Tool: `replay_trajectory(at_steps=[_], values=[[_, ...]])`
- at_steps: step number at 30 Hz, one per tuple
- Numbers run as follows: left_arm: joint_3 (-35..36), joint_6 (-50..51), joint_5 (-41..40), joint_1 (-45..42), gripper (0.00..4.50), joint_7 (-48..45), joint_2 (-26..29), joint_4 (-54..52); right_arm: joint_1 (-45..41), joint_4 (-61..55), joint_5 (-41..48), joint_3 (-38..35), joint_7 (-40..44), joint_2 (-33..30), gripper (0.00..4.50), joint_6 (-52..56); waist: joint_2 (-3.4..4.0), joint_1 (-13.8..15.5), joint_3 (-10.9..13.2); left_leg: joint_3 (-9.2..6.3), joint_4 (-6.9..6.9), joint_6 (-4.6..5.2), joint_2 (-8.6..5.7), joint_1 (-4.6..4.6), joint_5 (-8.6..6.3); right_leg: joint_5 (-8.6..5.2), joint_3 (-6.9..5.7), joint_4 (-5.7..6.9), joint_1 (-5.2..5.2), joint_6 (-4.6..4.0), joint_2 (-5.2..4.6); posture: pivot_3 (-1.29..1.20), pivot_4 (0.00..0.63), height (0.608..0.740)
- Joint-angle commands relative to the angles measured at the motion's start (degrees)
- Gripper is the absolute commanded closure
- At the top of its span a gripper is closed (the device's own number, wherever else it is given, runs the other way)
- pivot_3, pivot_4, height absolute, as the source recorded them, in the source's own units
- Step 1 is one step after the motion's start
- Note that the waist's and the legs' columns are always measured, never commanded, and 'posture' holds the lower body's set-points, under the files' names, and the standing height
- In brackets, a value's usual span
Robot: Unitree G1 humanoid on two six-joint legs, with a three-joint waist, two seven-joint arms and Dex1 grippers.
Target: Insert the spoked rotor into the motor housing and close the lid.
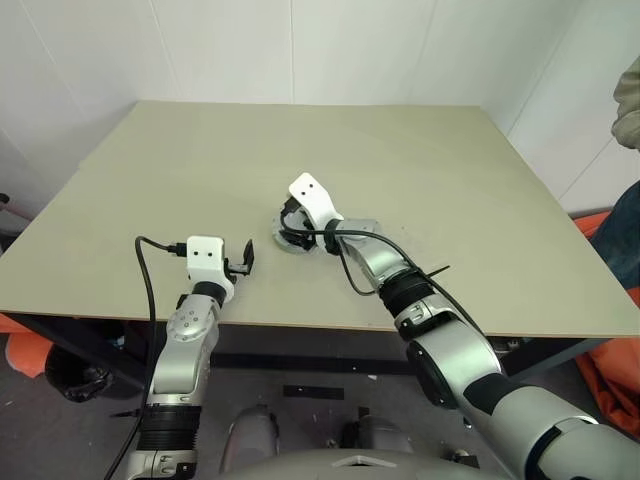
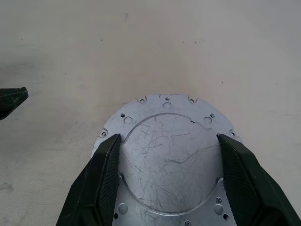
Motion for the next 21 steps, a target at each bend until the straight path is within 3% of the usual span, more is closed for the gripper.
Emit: replay_trajectory(at_steps=[1, 21], values=[[-0.04, -0.21, -0.18, -1.01, 0.21, 0.09, 0.04, -2.48, -0.65, 1.58, -0.77, 0.23, -0.91, 0.06, 1.39, 1.43, 0.00, 0.00, 0.00, 0.00, 0.00, 0.00, 0.00, 0.01, 0.00, 0.00, 0.00, 0.00, 0.01, 0.00, 0.00, 0.00, 0.000, 0.740], [-0.35, -1.02, -0.49, -1.55, 0.21, -1.91, 1.02, -1.91, -2.12, 5.82, -0.22, -0.59, -2.22, 0.32, 1.39, 4.72, 0.03, 0.11, 0.00, 0.01, -0.05, -0.02, -0.01, 0.42, 0.00, -0.01, 0.02, 0.01, 0.33, 0.01, -0.01, 0.00, 0.000, 0.740]])
